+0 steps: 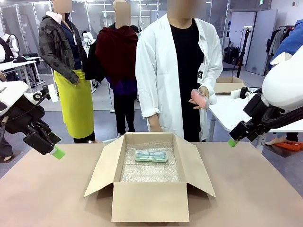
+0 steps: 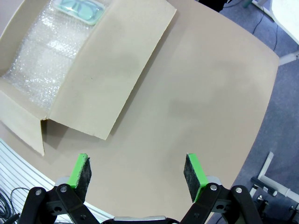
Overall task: Pack the glasses set securely to prepare it for shipping.
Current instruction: Put the Glasses case from the right side of the table into the Package Box.
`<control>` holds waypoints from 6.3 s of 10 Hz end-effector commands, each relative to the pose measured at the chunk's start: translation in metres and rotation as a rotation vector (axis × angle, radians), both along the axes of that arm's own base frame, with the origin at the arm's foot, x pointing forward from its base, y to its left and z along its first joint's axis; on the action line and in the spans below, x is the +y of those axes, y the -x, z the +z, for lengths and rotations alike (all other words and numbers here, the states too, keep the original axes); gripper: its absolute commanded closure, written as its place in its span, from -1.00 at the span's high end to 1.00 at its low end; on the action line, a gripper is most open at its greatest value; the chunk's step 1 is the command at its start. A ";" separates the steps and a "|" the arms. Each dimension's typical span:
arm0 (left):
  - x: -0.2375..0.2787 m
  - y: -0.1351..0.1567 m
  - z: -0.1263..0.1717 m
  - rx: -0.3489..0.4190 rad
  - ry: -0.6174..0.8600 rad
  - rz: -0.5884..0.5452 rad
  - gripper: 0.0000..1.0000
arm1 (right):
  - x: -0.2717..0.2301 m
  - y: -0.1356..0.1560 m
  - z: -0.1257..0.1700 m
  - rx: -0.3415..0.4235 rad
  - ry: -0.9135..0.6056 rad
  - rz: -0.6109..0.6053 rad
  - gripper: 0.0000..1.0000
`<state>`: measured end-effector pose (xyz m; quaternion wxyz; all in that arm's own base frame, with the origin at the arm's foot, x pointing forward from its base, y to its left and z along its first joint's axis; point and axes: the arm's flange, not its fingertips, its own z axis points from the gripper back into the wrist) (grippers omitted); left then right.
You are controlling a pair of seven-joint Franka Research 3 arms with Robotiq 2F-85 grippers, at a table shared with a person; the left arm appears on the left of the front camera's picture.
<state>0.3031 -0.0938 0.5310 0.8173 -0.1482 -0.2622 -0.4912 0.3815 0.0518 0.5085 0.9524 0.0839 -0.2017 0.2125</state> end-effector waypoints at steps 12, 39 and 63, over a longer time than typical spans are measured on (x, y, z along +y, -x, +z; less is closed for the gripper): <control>0.002 0.000 0.000 0.000 0.019 -0.023 1.00 | 0.000 0.000 0.000 0.000 0.000 0.000 1.00; 0.002 0.000 0.000 0.000 0.019 -0.023 1.00 | -0.044 -0.182 -0.199 0.197 0.069 -0.421 -0.31; 0.002 0.000 0.000 0.000 0.019 -0.023 1.00 | 0.307 -0.152 -0.147 0.200 0.268 0.967 -0.31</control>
